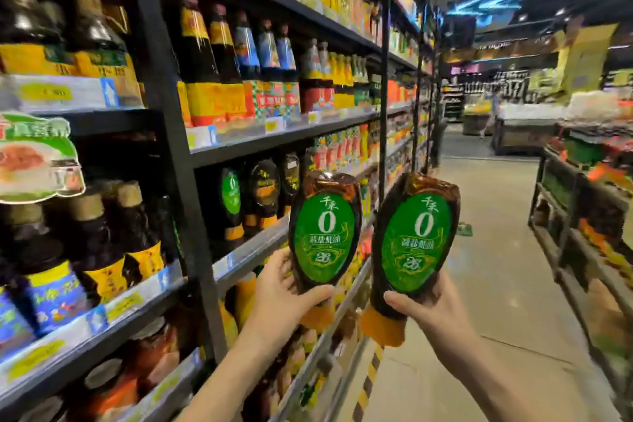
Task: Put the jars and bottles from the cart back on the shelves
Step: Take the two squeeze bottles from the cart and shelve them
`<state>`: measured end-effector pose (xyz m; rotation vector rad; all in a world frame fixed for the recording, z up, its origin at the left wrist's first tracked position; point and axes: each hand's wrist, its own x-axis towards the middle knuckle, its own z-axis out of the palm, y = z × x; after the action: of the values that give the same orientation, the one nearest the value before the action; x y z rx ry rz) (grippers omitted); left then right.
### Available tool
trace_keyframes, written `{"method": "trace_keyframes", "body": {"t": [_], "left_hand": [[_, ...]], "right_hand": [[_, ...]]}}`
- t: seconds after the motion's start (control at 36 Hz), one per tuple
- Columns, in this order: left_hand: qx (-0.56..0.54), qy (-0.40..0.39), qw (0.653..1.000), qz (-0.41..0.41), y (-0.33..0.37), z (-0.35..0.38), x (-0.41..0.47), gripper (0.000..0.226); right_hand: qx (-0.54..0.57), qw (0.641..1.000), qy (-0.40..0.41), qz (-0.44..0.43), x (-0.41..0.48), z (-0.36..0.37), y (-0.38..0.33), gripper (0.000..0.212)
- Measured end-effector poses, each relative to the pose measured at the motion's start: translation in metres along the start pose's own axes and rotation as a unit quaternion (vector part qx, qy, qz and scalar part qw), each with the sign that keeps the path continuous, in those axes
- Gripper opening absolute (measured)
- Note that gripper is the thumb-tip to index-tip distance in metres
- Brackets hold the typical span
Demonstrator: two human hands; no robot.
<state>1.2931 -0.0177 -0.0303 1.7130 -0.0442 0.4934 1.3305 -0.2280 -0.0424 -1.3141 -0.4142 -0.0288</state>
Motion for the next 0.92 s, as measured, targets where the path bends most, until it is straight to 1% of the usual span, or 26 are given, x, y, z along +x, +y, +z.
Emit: {"method": "trace_keyframes", "body": {"t": [0.06,0.11,0.17,0.22,0.25,0.33,0.36,0.44,0.47,0.5,0.56,0.58,0.72,0.78,0.83,0.86,0.92], "left_hand": [[0.018,0.025,0.999,0.011,-0.009,0.001,0.021,0.062],[0.040,0.047,0.998,0.026,-0.016,-0.002,0.041,0.063],[0.061,0.068,0.995,0.038,-0.021,-0.006,0.059,0.063],[0.084,0.091,0.991,0.056,-0.027,-0.010,0.077,0.063],[0.095,0.106,0.988,0.064,-0.032,-0.013,0.087,0.063],[0.125,0.150,0.978,0.078,-0.047,-0.024,0.118,0.065],[0.134,0.164,0.974,0.080,-0.051,-0.029,0.128,0.068],[0.174,0.200,0.961,0.083,-0.063,-0.042,0.157,0.075],[0.182,0.215,0.956,0.082,-0.067,-0.046,0.166,0.074],[0.191,0.232,0.950,0.083,-0.070,-0.050,0.173,0.073],[0.219,0.263,0.936,0.086,-0.076,-0.059,0.187,0.071],[0.234,0.273,0.929,0.086,-0.080,-0.064,0.193,0.071],[0.290,0.309,0.903,0.068,-0.101,-0.082,0.207,0.073],[0.308,0.320,0.894,0.055,-0.106,-0.088,0.207,0.072],[0.325,0.334,0.884,0.041,-0.112,-0.092,0.206,0.072],[0.332,0.339,0.879,0.033,-0.115,-0.094,0.205,0.072],[0.337,0.346,0.875,0.019,-0.119,-0.098,0.202,0.072]], "right_hand": [[0.005,1.000,-0.017,0.005,0.028,-0.001,0.010,0.101],[-0.001,0.999,-0.035,0.008,0.056,0.000,0.019,0.100],[-0.005,0.998,-0.058,0.013,0.082,0.003,0.029,0.090],[-0.007,0.997,-0.081,0.016,0.108,0.007,0.041,0.072],[-0.012,0.996,-0.089,0.016,0.121,0.009,0.048,0.069],[-0.020,0.994,-0.107,0.022,0.164,0.019,0.071,0.069],[-0.023,0.993,-0.114,0.023,0.179,0.024,0.077,0.073],[-0.026,0.991,-0.132,0.027,0.223,0.041,0.091,0.094],[-0.021,0.989,-0.141,0.026,0.236,0.046,0.094,0.095],[-0.018,0.988,-0.154,0.026,0.247,0.052,0.096,0.091],[-0.009,0.984,-0.175,0.023,0.269,0.062,0.102,0.072],[-0.010,0.983,-0.184,0.020,0.279,0.067,0.105,0.066],[0.000,0.975,-0.222,0.025,0.314,0.089,0.124,0.060],[0.011,0.971,-0.240,0.021,0.324,0.098,0.131,0.064],[0.019,0.967,-0.255,0.022,0.333,0.108,0.136,0.081],[0.023,0.965,-0.262,0.023,0.338,0.112,0.139,0.085],[0.031,0.958,-0.283,0.022,0.347,0.122,0.145,0.085]]}}
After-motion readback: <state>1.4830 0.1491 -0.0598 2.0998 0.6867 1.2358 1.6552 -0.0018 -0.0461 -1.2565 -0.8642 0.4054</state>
